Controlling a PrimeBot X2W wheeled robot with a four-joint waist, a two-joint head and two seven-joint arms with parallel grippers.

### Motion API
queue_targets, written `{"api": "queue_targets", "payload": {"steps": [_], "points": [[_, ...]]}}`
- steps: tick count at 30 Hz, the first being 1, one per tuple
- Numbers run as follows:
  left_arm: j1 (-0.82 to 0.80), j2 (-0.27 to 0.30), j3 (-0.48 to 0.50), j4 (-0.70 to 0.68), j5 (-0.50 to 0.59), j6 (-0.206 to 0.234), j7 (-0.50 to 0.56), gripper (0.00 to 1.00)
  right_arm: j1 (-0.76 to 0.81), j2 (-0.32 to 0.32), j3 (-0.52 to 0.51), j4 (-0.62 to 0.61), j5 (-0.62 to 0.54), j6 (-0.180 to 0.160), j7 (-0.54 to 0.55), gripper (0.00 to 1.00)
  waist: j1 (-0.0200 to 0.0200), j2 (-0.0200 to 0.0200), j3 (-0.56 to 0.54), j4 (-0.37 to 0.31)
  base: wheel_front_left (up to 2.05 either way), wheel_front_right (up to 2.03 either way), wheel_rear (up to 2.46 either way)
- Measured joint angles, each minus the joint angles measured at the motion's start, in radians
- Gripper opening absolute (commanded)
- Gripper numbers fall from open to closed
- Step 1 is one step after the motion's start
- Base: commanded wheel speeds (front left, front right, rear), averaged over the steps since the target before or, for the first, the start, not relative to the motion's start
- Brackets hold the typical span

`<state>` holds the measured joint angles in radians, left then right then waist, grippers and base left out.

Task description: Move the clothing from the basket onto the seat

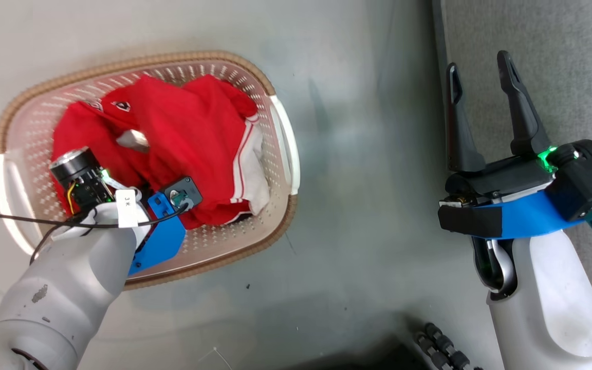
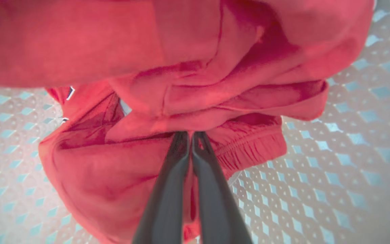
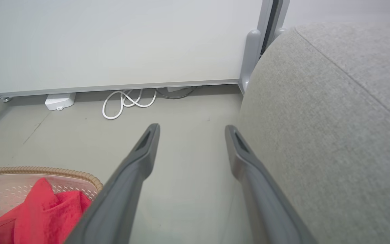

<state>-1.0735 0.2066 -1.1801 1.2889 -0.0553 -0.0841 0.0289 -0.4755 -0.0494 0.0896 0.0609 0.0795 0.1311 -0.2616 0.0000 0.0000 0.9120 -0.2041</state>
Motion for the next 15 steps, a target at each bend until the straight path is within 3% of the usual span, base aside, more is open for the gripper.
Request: {"api": "queue_targets", "payload": {"steps": [15], "points": [[0.043, -0.024, 0.011, 0.001, -0.075, -0.032, -0.121, 0.0, 0.004, 0.0, -0.008, 0.053, -0.021, 0.0, 0.0, 1.0, 0.0, 0.0, -0.152, 0.065, 0.0, 0.0, 0.0]]}}
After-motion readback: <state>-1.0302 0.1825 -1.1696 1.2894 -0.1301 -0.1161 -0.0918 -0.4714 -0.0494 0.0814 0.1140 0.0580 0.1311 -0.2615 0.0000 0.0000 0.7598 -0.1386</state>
